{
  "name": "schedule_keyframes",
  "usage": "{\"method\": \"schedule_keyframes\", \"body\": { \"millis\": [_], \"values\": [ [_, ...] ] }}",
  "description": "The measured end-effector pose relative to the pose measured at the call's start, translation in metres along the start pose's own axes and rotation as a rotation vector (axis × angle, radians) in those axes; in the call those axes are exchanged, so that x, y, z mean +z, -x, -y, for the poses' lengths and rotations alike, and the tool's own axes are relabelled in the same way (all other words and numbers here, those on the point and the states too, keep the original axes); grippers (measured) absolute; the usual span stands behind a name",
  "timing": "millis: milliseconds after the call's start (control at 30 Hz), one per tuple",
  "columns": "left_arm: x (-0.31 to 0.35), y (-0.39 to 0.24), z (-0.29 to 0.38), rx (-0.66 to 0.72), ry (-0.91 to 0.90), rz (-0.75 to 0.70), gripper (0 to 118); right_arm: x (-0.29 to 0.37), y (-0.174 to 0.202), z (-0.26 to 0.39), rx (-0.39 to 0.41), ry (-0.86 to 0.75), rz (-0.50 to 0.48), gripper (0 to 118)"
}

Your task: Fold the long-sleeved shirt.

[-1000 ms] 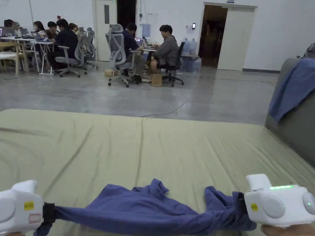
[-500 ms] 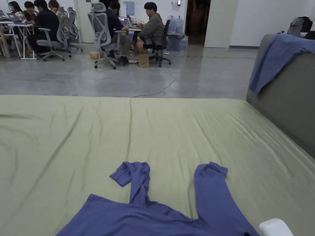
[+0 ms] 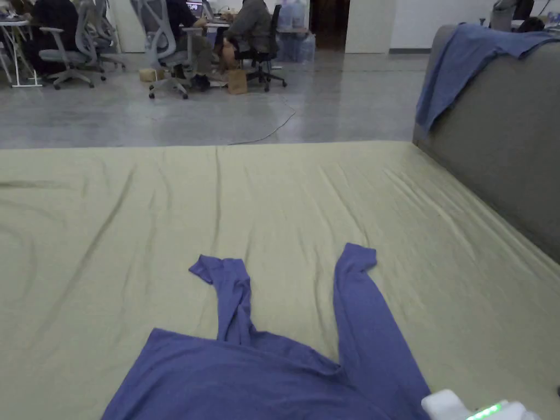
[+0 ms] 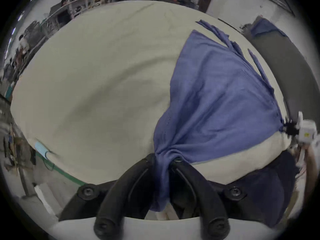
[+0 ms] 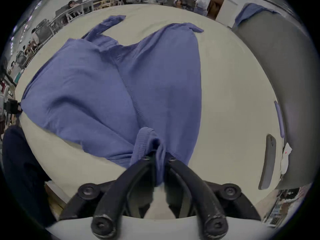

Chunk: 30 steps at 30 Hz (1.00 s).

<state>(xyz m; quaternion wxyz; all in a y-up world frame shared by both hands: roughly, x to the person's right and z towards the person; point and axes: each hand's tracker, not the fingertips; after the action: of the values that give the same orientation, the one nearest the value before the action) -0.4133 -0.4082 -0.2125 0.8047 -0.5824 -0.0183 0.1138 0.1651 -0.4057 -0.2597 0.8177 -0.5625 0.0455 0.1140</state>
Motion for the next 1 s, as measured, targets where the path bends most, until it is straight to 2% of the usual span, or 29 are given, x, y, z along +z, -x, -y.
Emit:
{"method": "schedule_keyframes", "body": {
  "millis": [67, 100, 167, 233, 333, 367, 400, 433, 467, 500, 533, 567, 600, 633, 667, 733, 767, 800, 833, 867, 933, 1000],
  "values": [
    [0.021, 0.001, -0.007, 0.071, -0.011, 0.043, 81, 0.014, -0.005, -0.012, -0.051, 0.041, 0.040, 82],
    [0.040, -0.004, -0.010, 0.069, -0.073, 0.017, 100, 0.030, -0.009, -0.016, -0.035, 0.032, 0.064, 100],
    [0.074, -0.002, -0.008, 0.038, -0.281, 0.018, 105, 0.074, -0.016, -0.016, -0.057, -0.136, 0.090, 102],
    [0.111, -0.010, -0.002, 0.031, -0.449, 0.031, 105, 0.118, -0.024, -0.012, -0.124, -0.291, 0.022, 102],
    [0.144, -0.032, 0.019, 0.054, -0.586, 0.023, 106, 0.162, -0.025, -0.003, -0.237, -0.366, -0.079, 103],
    [0.146, -0.038, 0.022, 0.055, -0.583, -0.012, 104, 0.170, -0.022, 0.001, -0.268, -0.390, -0.101, 102],
    [0.146, -0.048, 0.026, 0.017, -0.466, -0.099, 89, 0.175, -0.018, 0.008, -0.294, -0.408, -0.121, 102],
    [0.141, -0.057, 0.029, -0.022, -0.375, -0.190, 32, 0.177, -0.012, 0.015, -0.313, -0.413, -0.140, 94],
    [0.136, -0.062, 0.037, -0.083, -0.345, -0.197, 0, 0.176, -0.005, 0.022, -0.329, -0.402, -0.156, 79],
    [0.132, -0.064, 0.045, -0.125, -0.373, -0.140, 0, 0.175, 0.003, 0.027, -0.334, -0.394, -0.150, 68],
    [0.126, -0.069, 0.047, -0.138, -0.358, -0.083, 0, 0.171, 0.012, 0.033, -0.336, -0.390, -0.148, 68],
    [0.122, -0.073, 0.047, -0.139, -0.326, -0.020, 0, 0.166, 0.020, 0.036, -0.338, -0.379, -0.146, 18],
    [0.118, -0.076, 0.040, -0.161, -0.291, 0.026, 0, 0.158, 0.026, 0.043, -0.380, -0.340, -0.163, 0],
    [0.115, -0.080, 0.031, -0.177, -0.297, 0.050, 0, 0.153, 0.029, 0.042, -0.347, -0.348, -0.161, 0],
    [0.113, -0.085, 0.015, -0.208, -0.334, 0.029, 0, 0.146, 0.032, 0.042, -0.327, -0.325, -0.211, 0],
    [0.103, -0.097, -0.023, -0.306, -0.352, 0.007, 1, 0.137, 0.031, 0.039, -0.338, -0.316, -0.233, 0],
    [0.093, -0.105, -0.049, -0.364, -0.363, -0.002, 16, 0.133, 0.033, 0.034, -0.343, -0.310, -0.230, 0],
    [0.079, -0.106, -0.080, -0.406, -0.380, -0.002, 50, 0.129, 0.030, 0.029, -0.343, -0.307, -0.227, 0],
    [0.063, -0.111, -0.103, -0.427, -0.377, -0.001, 106, 0.126, 0.028, 0.025, -0.348, -0.304, -0.225, 0],
    [0.036, -0.117, -0.133, -0.448, -0.333, -0.019, 118, 0.122, 0.024, 0.021, -0.359, -0.301, -0.219, 0],
    [-0.005, -0.128, -0.184, -0.478, -0.290, -0.064, 117, 0.118, 0.019, 0.013, -0.379, -0.298, -0.214, 0],
    [-0.063, -0.139, -0.235, -0.465, -0.237, -0.192, 117, 0.111, 0.012, 0.007, -0.399, -0.287, -0.199, 0]
  ]
}}
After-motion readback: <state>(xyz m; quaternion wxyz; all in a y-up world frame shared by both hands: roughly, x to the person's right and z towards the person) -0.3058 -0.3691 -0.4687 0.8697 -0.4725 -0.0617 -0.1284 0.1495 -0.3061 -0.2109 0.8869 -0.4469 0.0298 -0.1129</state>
